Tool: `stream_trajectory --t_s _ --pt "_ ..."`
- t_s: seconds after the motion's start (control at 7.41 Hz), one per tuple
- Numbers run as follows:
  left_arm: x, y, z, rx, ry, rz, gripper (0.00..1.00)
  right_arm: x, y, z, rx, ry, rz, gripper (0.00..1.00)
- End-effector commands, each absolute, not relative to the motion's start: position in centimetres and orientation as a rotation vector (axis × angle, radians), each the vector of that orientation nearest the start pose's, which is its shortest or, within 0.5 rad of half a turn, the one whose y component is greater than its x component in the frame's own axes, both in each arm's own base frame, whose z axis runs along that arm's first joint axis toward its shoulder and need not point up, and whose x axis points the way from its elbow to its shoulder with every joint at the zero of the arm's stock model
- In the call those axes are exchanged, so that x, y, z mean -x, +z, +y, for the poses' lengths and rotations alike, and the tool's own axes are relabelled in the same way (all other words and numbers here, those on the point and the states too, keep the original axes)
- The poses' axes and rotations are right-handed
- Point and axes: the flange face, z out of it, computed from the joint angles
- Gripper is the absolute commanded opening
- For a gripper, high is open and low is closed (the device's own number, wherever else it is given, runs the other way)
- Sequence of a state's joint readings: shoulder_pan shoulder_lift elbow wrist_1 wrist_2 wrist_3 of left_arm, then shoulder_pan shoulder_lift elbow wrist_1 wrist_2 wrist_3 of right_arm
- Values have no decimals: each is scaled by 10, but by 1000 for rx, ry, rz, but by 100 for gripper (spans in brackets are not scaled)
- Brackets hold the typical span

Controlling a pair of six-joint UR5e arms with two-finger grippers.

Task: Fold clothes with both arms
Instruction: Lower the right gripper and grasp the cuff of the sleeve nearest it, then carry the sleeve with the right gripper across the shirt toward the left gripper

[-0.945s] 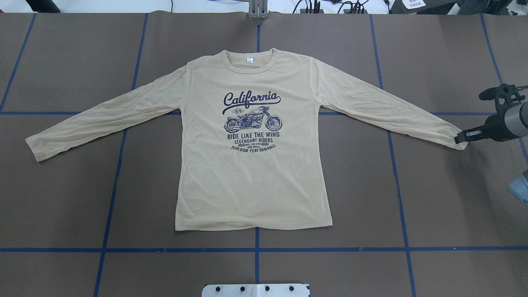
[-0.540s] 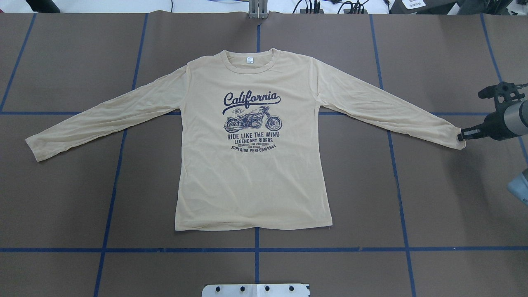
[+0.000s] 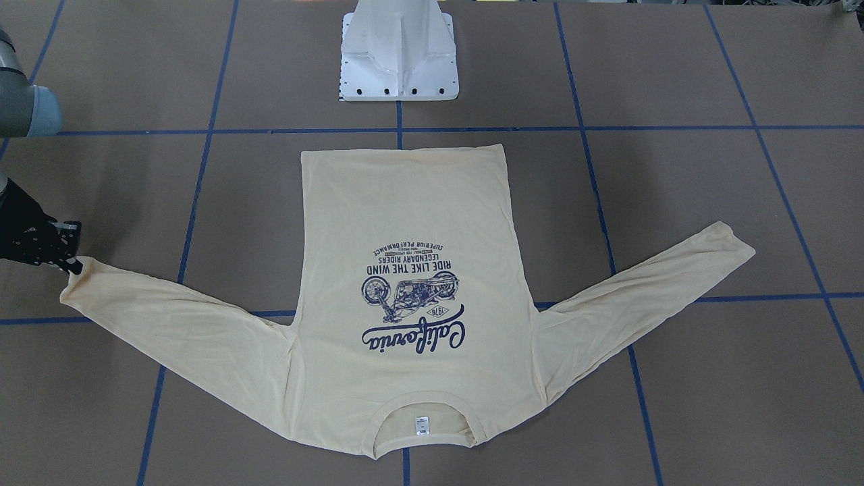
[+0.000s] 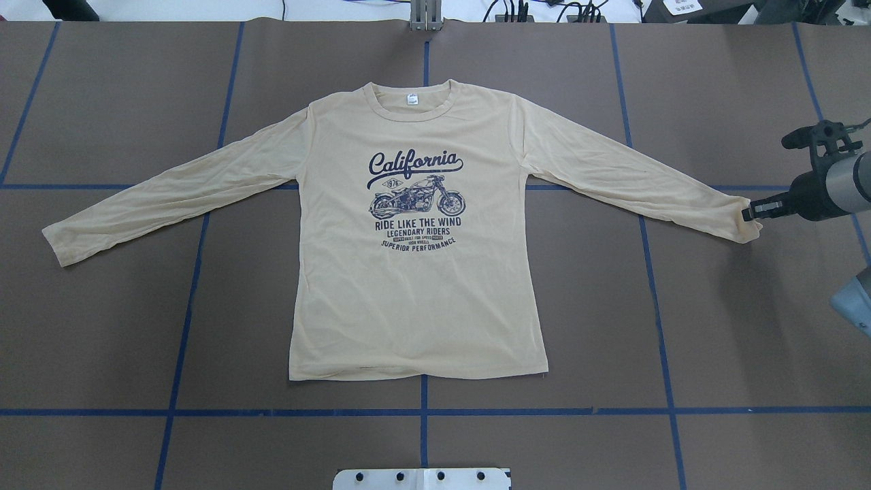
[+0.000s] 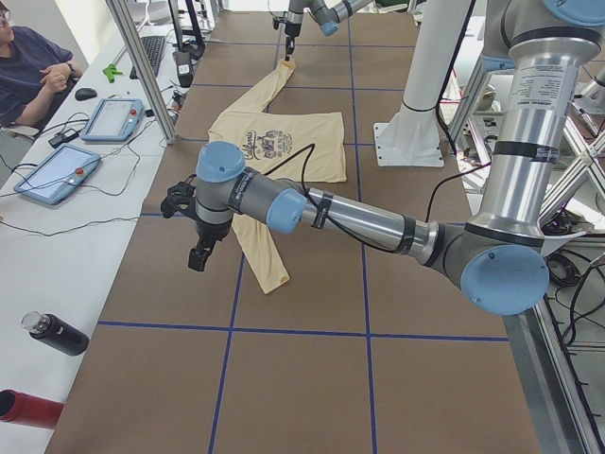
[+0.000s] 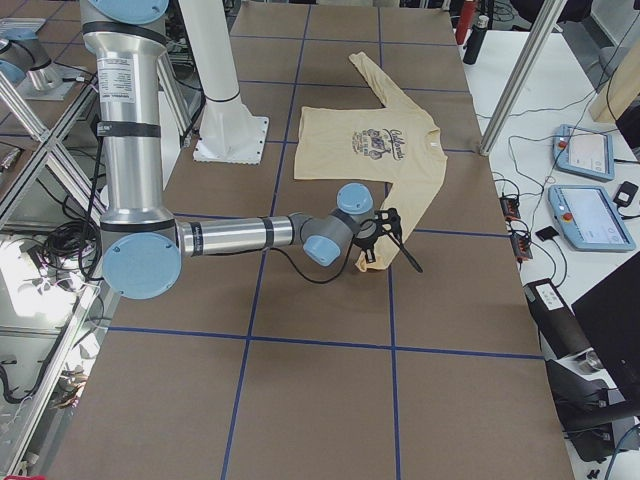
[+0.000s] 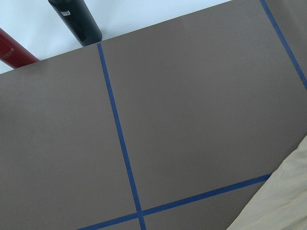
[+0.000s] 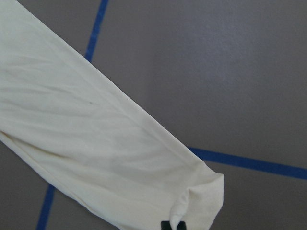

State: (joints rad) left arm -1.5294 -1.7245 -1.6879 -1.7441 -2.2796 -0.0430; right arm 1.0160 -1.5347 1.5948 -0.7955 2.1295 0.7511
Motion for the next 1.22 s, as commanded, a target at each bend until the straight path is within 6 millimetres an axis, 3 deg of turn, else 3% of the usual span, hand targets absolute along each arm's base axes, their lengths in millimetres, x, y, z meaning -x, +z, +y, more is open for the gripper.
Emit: stream_trajectory --t_s 0.0,0.14,0.27,0.41,0.54,0.68,0.95,1.08 --pt "45 503 -568 -396 156 716 100 228 479 -523 -385 28 -983 0" --pt "45 503 -568 -396 156 716 100 239 450 -540 -396 54 -992 0" --pt "45 503 -567 -395 156 716 100 257 404 -560 -409 54 -993 0" --pt "45 505 -567 -392 155 716 100 298 354 -565 -407 86 -1004 0" --pt "45 507 -568 -387 153 716 100 351 313 -560 -407 140 -990 0" --pt "45 510 -568 -383 152 716 100 405 259 -553 -423 174 -960 0" --pt "45 510 -567 -381 151 716 100 463 156 -546 -431 241 -944 0" --pt "45 512 -567 -378 150 716 100 490 123 -546 -441 252 -959 0"
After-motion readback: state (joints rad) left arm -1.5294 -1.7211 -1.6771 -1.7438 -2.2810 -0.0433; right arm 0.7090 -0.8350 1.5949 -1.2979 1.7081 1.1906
